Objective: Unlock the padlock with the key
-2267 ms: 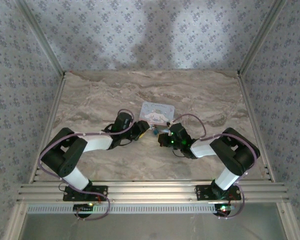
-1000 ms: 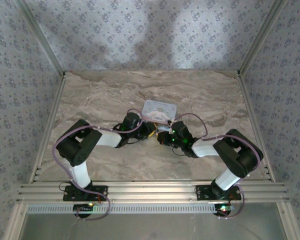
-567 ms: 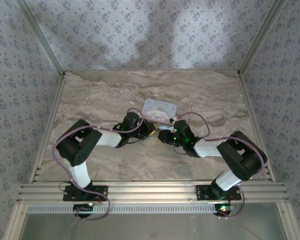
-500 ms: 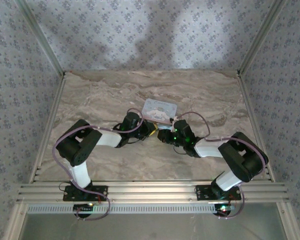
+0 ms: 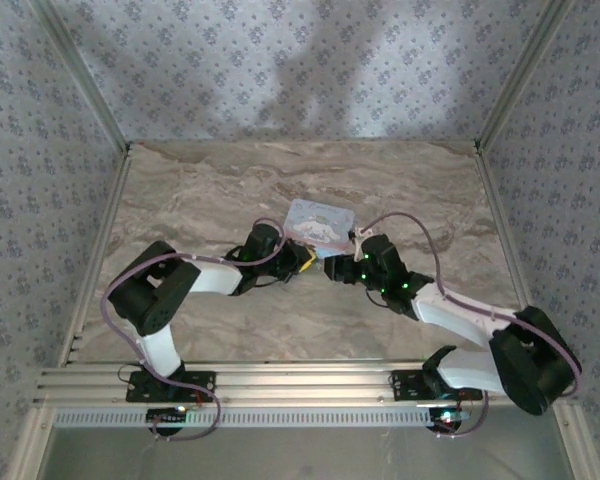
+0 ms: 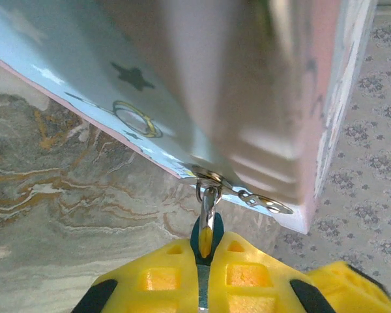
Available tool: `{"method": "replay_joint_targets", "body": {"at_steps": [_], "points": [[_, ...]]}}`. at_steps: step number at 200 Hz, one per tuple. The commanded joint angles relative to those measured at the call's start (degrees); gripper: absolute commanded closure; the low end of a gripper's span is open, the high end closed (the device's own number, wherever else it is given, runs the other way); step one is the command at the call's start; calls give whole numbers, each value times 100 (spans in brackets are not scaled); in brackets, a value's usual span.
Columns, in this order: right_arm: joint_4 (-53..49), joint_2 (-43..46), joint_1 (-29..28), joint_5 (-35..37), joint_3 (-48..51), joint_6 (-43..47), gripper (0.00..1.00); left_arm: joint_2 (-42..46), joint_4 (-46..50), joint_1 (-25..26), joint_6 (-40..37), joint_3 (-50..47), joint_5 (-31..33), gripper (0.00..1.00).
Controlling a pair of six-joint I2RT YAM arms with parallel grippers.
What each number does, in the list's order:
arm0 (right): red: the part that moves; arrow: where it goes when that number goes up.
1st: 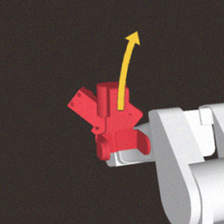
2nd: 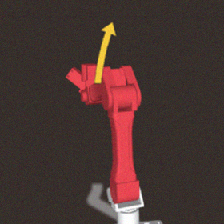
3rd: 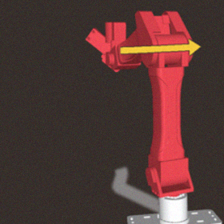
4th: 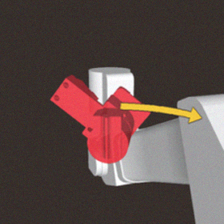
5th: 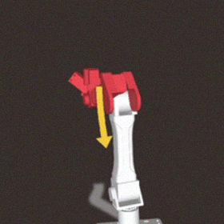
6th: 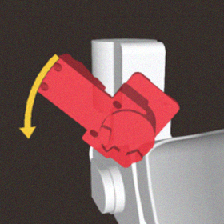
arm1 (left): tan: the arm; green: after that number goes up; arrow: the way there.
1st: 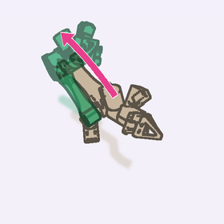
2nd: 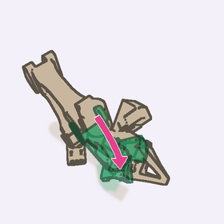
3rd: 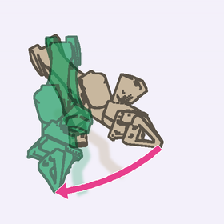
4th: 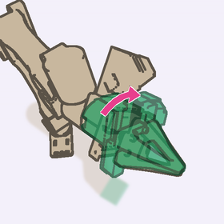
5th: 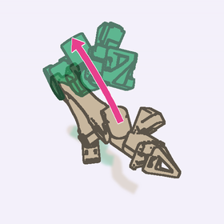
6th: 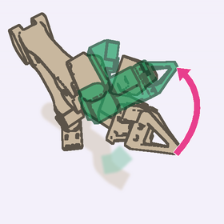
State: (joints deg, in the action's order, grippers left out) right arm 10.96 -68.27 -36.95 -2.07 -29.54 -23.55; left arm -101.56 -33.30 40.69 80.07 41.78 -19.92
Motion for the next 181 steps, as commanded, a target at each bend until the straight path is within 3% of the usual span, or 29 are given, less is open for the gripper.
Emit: {"method": "replay_joint_targets", "body": {"at_steps": [1,18,50,64,138,181], "points": [[-476,387,-132,662,-185,1586,34,284,0,50,181,102,-130,100],[-215,562,-342,854,-91,2530,33,321,50,48,259,121,-158,100],[469,568,-979,1262,280,5096,28,323,43,48,402,121,-203,100],[512,449,-1071,1437,307,5680,27,314,34,47,455,137,-231,100],[1238,-574,-1188,1532,392,6267,28,286,-71,45,618,137,-292,100],[1650,-1106,-1194,1539,346,6284,39,281,-119,47,673,117,-320,100]]}}
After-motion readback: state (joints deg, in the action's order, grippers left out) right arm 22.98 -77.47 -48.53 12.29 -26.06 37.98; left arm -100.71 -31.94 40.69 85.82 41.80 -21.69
